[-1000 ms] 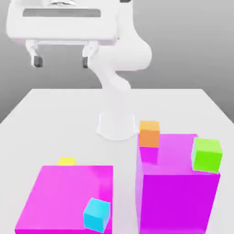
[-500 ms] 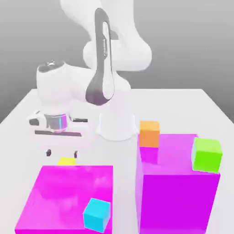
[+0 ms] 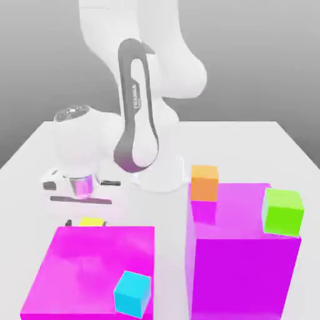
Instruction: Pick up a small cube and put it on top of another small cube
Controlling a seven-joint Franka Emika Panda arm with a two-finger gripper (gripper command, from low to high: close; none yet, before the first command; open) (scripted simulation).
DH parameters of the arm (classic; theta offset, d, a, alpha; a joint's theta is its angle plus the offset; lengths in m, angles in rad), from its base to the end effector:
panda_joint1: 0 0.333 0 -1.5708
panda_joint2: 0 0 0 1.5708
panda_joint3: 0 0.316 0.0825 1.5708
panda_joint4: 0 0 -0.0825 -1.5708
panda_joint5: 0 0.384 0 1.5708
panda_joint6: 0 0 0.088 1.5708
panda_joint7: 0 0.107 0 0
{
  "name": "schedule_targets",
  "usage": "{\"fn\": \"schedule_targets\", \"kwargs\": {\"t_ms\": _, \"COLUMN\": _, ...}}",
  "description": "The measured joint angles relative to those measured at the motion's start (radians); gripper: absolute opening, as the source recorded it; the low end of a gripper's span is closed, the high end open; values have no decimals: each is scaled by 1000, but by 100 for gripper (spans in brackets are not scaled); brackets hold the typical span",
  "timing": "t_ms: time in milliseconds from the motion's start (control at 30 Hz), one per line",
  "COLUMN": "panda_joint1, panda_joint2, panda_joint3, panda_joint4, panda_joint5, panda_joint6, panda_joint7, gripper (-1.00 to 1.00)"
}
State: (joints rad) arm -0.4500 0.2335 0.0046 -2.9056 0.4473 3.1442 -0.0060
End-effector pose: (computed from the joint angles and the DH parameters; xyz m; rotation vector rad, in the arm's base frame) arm 0.2694 -0.1707 0.1309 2.8377 -1.3478 0.0076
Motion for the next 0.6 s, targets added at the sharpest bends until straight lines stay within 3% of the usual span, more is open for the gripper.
{"fn": "schedule_targets", "kwargs": {"t_ms": 33, "panda_joint1": -16, "panda_joint2": 12, "panda_joint3": 19, "panda_joint4": -1, "panda_joint5": 4, "panda_joint6": 11, "panda_joint7": -1, "gripper": -100}}
{"fn": "schedule_targets", "kwargs": {"t_ms": 267, "panda_joint1": -21, "panda_joint2": 13, "panda_joint3": 23, "panda_joint4": -1, "panda_joint5": 0, "panda_joint6": 11, "panda_joint7": 2, "gripper": -100}}
{"fn": "schedule_targets", "kwargs": {"t_ms": 433, "panda_joint1": 61, "panda_joint2": -50, "panda_joint3": -80, "panda_joint4": -3, "panda_joint5": -59, "panda_joint6": -45, "panda_joint7": 38, "gripper": -100}}
{"fn": "schedule_targets", "kwargs": {"t_ms": 600, "panda_joint1": 145, "panda_joint2": -124, "panda_joint3": -202, "panda_joint4": -15, "panda_joint5": -190, "panda_joint6": -105, "panda_joint7": 131, "gripper": -100}}
